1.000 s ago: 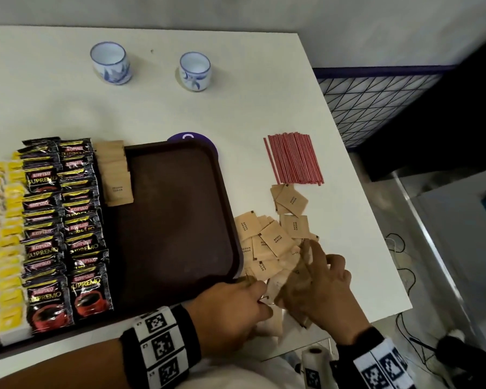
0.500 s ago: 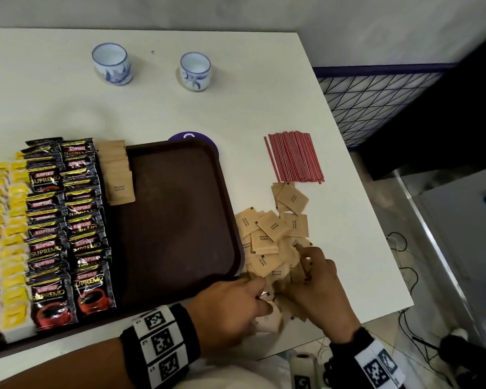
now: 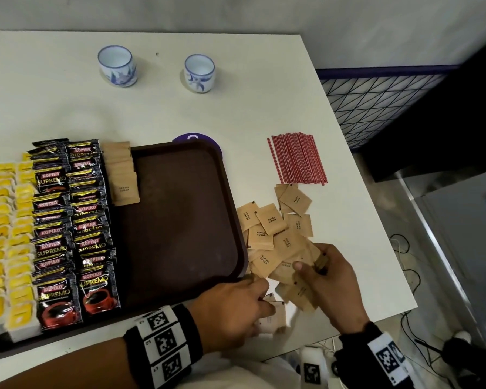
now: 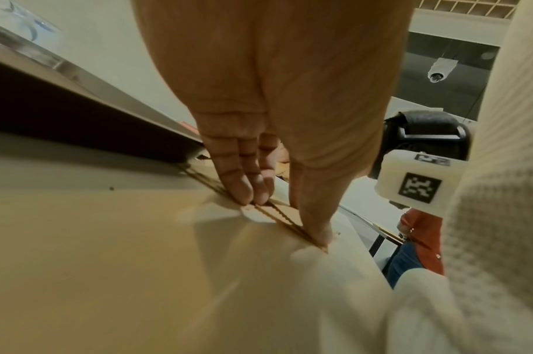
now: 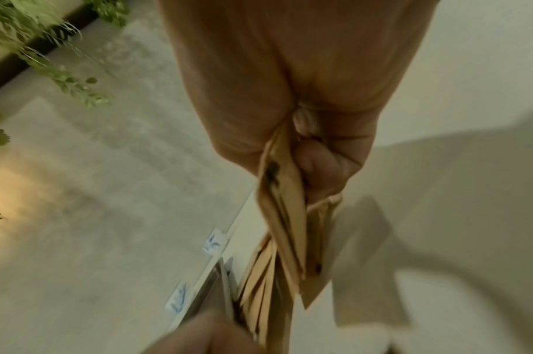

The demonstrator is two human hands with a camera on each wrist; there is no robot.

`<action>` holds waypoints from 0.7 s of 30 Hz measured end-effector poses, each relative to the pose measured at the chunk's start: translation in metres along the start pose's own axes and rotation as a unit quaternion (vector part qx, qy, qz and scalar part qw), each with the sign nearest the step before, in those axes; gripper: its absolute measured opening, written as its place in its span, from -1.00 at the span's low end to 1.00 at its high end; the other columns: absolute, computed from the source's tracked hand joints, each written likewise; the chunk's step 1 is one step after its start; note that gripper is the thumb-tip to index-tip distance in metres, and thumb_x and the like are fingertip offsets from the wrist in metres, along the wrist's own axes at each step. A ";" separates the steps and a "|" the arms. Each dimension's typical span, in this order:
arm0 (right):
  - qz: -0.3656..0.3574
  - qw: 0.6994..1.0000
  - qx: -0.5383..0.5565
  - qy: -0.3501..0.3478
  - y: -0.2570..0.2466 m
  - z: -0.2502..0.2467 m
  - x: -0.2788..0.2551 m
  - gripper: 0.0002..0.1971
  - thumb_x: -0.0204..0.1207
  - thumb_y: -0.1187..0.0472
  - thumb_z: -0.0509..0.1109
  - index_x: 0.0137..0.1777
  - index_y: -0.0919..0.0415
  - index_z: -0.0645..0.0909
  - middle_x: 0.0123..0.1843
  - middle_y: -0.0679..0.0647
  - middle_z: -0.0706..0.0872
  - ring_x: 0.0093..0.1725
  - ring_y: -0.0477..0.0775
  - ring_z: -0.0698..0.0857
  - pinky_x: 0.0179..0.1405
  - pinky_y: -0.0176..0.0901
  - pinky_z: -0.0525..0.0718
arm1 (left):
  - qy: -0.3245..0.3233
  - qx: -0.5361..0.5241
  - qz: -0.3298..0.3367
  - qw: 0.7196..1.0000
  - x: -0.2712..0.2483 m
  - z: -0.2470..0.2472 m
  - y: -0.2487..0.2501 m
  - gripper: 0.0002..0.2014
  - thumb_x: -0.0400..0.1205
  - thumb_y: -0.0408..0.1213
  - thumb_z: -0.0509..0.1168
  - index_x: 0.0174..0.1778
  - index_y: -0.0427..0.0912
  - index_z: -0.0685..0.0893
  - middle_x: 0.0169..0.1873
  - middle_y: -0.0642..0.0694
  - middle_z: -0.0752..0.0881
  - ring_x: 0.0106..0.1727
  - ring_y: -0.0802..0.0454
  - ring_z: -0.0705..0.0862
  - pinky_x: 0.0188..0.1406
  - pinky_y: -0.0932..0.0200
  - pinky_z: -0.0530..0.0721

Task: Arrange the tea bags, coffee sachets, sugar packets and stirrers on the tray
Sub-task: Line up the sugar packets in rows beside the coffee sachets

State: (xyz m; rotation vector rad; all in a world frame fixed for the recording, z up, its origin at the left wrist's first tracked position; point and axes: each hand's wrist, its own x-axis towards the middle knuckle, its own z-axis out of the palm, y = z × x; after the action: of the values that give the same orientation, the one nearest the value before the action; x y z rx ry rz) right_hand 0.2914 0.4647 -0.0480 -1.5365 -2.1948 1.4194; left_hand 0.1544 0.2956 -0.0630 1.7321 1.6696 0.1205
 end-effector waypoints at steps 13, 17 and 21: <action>-0.035 0.998 0.024 0.040 -0.012 -0.055 0.012 -0.69 0.47 0.27 0.60 0.10 -0.06 0.65 -0.11 -0.01 0.85 -0.14 0.08 0.84 -0.06 0.28 0.82 | 0.012 -0.048 -0.002 0.999 -0.010 -0.010 -0.003 -0.61 0.72 0.02 0.25 0.45 0.03 0.58 0.29 0.00 0.50 0.27 -0.09 0.57 0.22 -0.09 0.64; -0.067 0.995 0.059 0.046 -0.035 -0.055 0.008 -0.70 0.48 0.30 0.59 0.08 -0.06 0.65 -0.12 -0.03 0.85 -0.16 0.06 0.85 -0.09 0.20 0.82 | 0.110 -0.126 -0.002 0.986 -0.026 -0.021 -0.012 -0.59 0.76 0.10 0.18 0.51 0.09 0.56 0.31 0.12 0.53 0.23 0.04 0.64 0.22 0.03 0.66; -0.108 0.988 0.106 -0.010 -0.072 -0.026 0.005 -0.68 0.48 0.34 0.59 0.13 -0.01 0.67 -0.02 0.04 0.85 -0.04 0.12 0.85 0.04 0.30 0.80 | 0.292 -0.317 -0.056 0.901 -0.055 -0.041 -0.034 -0.60 0.61 0.20 0.32 0.32 0.17 0.69 0.12 0.25 0.66 0.11 0.22 0.73 0.11 0.25 0.71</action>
State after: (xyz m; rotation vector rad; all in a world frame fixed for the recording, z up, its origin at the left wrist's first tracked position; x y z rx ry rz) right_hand 0.2544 0.4814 0.0170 -1.1826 -2.0660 1.5440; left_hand 0.0956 0.2601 -0.0289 1.1448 1.8398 1.0961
